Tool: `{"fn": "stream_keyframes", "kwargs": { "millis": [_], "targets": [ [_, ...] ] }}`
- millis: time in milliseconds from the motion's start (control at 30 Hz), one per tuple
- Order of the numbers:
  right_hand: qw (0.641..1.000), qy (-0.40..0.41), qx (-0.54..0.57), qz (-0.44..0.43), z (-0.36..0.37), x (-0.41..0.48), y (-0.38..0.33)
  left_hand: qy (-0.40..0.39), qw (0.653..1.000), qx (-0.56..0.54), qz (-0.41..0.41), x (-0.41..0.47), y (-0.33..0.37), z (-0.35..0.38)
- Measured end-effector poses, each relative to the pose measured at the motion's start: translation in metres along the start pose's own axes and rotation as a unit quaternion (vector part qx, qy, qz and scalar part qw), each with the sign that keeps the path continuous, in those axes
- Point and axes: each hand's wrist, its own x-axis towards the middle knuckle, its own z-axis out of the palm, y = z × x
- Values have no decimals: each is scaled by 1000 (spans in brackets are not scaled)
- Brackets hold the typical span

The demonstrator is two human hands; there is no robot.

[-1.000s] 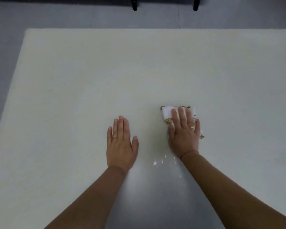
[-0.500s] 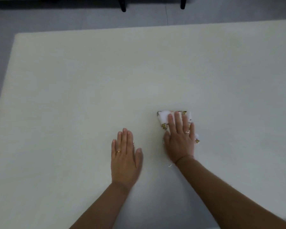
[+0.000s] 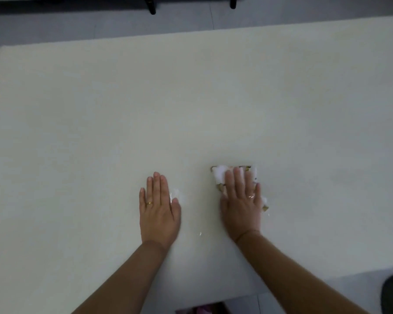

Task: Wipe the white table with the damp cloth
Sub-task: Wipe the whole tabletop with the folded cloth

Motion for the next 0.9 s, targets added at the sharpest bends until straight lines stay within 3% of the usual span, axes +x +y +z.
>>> {"fn": "stream_keyframes", "kwargs": {
  "millis": [133,233,300,367,467,500,633,700,800,900],
  "targets": [
    [985,-20,-15,-171,19,-59,-37,-23,1000,16,6,0,-1,0],
    [963,-27,-71,-260,14,-52,-4,-23,1000,14,6,0,-2,-1],
    [978,-18,-66,-195,7,-36,22,-27,1000,-2,2,-1,-1,-2],
    [997,-3,-21,-73,2,-29,31,-26,1000,-14,-2,-2,0,-2],
    [999,36,15,38,11,-47,-6,-33,998,-45,-2,0,1,-6],
    [999,36,10,15,18,-60,-22,-38,997,-63,-1,0,1,-9],
    [976,-33,-39,-213,33,-113,-38,-16,996,-83,-5,-19,-7,-21],
    [965,-29,-87,-246,27,-102,-11,-8,998,-59,3,-44,-10,-20],
    [992,-20,-70,-101,15,-79,32,-31,998,-45,17,-84,-13,-9],
    [998,10,15,55,12,-82,22,-53,998,-13,20,-104,-16,2]
  ]
}}
